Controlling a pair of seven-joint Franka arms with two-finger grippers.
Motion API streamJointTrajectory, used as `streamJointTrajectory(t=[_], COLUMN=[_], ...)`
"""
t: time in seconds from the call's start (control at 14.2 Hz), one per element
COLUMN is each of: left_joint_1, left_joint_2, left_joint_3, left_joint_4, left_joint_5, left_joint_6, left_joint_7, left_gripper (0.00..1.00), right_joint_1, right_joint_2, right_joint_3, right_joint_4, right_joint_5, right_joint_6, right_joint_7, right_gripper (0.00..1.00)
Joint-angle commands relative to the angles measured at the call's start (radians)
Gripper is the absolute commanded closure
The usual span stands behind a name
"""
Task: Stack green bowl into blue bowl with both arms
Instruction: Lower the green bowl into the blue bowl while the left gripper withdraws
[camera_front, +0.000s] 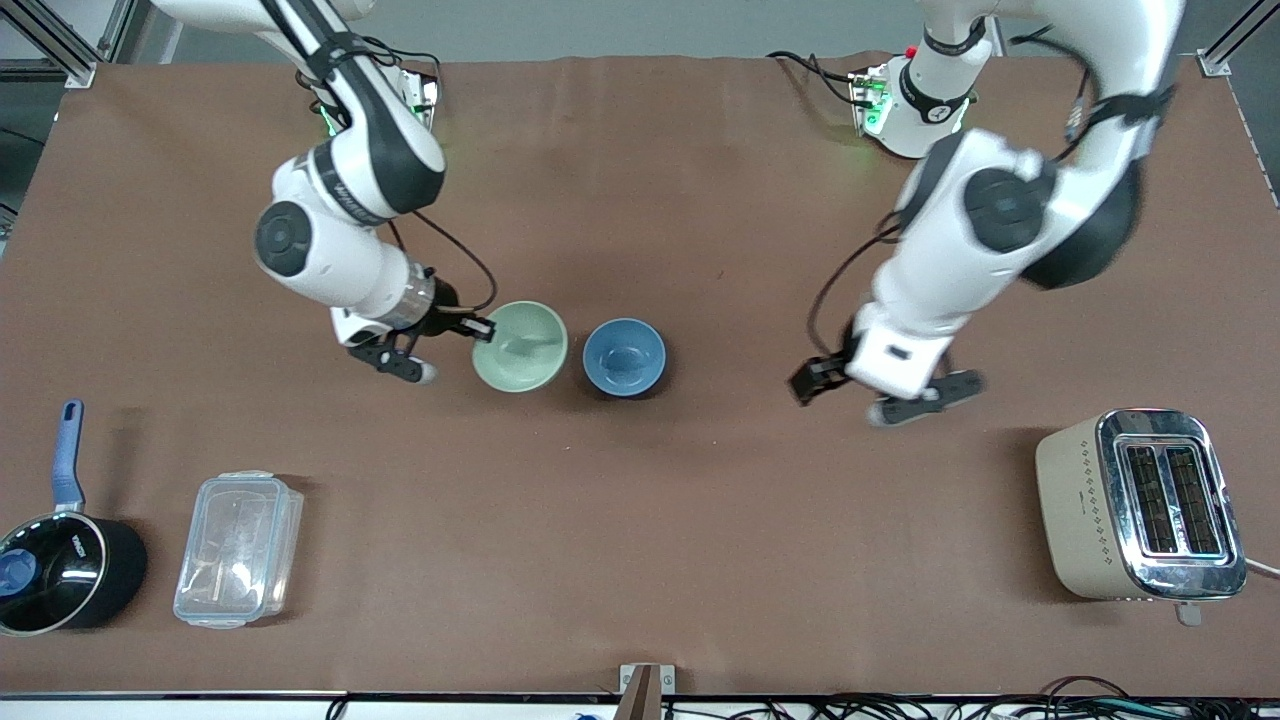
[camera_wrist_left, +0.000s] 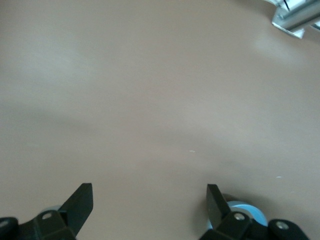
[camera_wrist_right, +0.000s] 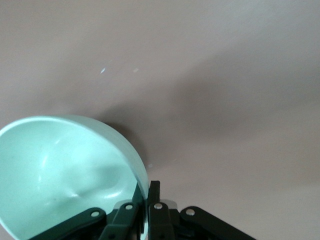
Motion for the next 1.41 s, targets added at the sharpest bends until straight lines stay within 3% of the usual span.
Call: streamJointTrajectory(t=[0.0,0.14,0.35,0.49,0.77,0.99,1.34], left_joint_1=[0.072,0.117,0.200,0.206,0.058,-0.030,-0.055], left_joint_2=[-0.047,-0.073,-0.145,-0.200,-0.312,-0.376,-0.446], left_joint_3=[-0.007,-0.005,-0.007,0.013,0.226,0.344,0.345], left_joint_4=[0.101,0.164,0.159,0.137,0.028,-0.046,-0.140], left_joint_5=[0.014,0.014,0.008,0.005,0.003,-0.002,-0.005], left_joint_6=[-0.227,-0.347,-0.427,-0.454,-0.454,-0.453,-0.377], left_joint_7=[0.144,0.258,0.427,0.484,0.603,0.647,0.647], left_gripper=[0.00,0.00,0.00,0.00,0.00,0.00,0.00], right_joint_1=[0.027,0.063,0.123,0.155,0.178,0.178,0.183], right_joint_2=[0.021,0.043,0.098,0.139,0.210,0.245,0.310], right_joint_3=[0.032,0.035,0.038,0.038,0.037,0.035,0.037], right_joint_4=[0.001,0.001,0.007,0.019,0.053,0.081,0.122], right_joint_5=[-0.001,-0.045,-0.172,-0.194,-0.220,-0.239,-0.347], right_joint_6=[0.054,0.086,0.142,0.189,0.196,0.196,0.197], right_joint_7=[0.063,0.115,0.258,0.309,0.313,0.313,0.388], right_gripper=[0.99,0.99,0.99,0.99,0.98,0.98,0.98])
